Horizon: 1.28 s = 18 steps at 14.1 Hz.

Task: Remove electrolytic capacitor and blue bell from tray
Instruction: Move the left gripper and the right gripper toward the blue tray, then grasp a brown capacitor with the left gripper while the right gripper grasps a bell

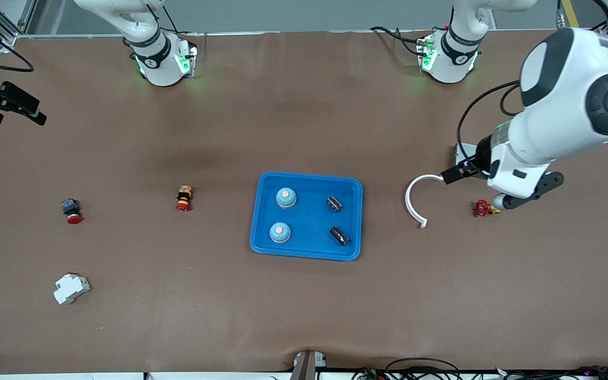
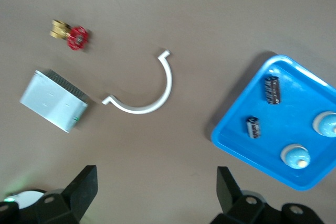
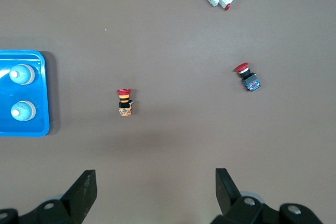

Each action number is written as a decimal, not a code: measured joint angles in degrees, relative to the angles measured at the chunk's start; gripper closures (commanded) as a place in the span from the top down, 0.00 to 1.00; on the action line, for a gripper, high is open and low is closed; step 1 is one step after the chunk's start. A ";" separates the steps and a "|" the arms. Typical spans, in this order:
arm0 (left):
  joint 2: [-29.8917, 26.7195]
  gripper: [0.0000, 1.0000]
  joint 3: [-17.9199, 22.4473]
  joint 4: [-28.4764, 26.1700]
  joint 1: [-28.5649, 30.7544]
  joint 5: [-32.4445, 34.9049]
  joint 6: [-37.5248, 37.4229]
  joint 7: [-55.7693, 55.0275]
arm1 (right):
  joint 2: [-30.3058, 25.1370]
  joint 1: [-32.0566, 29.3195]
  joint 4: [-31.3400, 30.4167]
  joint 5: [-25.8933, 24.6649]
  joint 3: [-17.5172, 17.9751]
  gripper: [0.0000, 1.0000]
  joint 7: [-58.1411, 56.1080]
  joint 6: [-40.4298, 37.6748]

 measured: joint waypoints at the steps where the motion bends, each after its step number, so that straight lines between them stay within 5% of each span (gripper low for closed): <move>1: 0.29 1.00 0.02 0.00 -0.60 -1.78 1.02 -1.60 | 0.05 1.14 -0.49 0.07 0.05 1.00 1.54 0.74; 4: 1.77 1.00 0.00 -0.01 -2.83 -4.02 2.60 -9.60 | 0.45 7.85 -4.31 0.25 0.30 1.00 10.08 6.19; 10: 10.69 1.00 -0.27 -0.17 -9.25 -4.32 14.53 -23.60 | 5.95 31.41 -7.98 0.02 1.03 1.00 37.49 16.56; 18: 21.92 1.00 -0.36 0.01 -15.44 -4.32 25.93 -36.12 | 12.72 39.92 -8.25 0.13 0.80 1.00 47.14 20.59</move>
